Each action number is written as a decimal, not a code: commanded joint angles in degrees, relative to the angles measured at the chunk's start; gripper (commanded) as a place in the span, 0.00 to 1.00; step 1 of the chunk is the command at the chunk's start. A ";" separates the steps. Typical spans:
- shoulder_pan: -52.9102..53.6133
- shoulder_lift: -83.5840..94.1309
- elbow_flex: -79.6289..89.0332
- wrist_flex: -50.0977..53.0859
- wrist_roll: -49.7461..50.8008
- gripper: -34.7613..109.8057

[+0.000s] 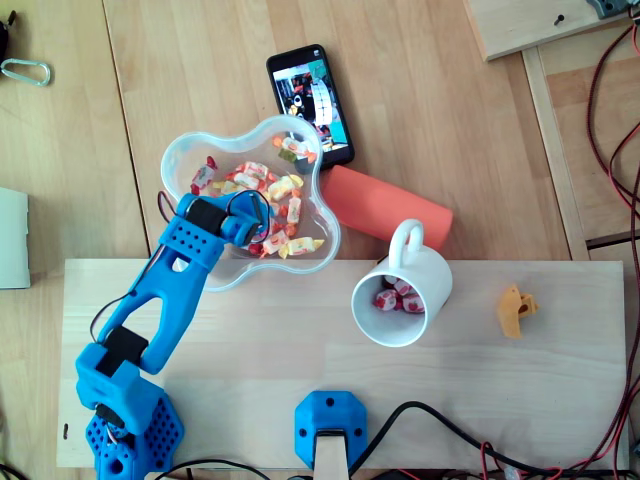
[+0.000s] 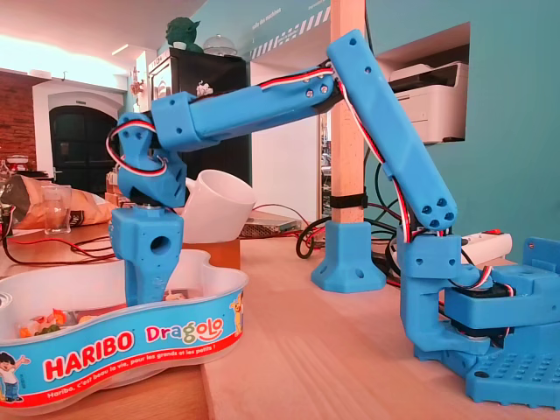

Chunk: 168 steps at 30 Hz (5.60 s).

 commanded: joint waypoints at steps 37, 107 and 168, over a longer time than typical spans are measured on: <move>0.79 -2.37 -1.76 0.53 1.76 0.30; 8.00 28.30 -15.73 15.91 -6.24 0.22; 42.36 20.57 -15.82 3.69 -25.58 0.22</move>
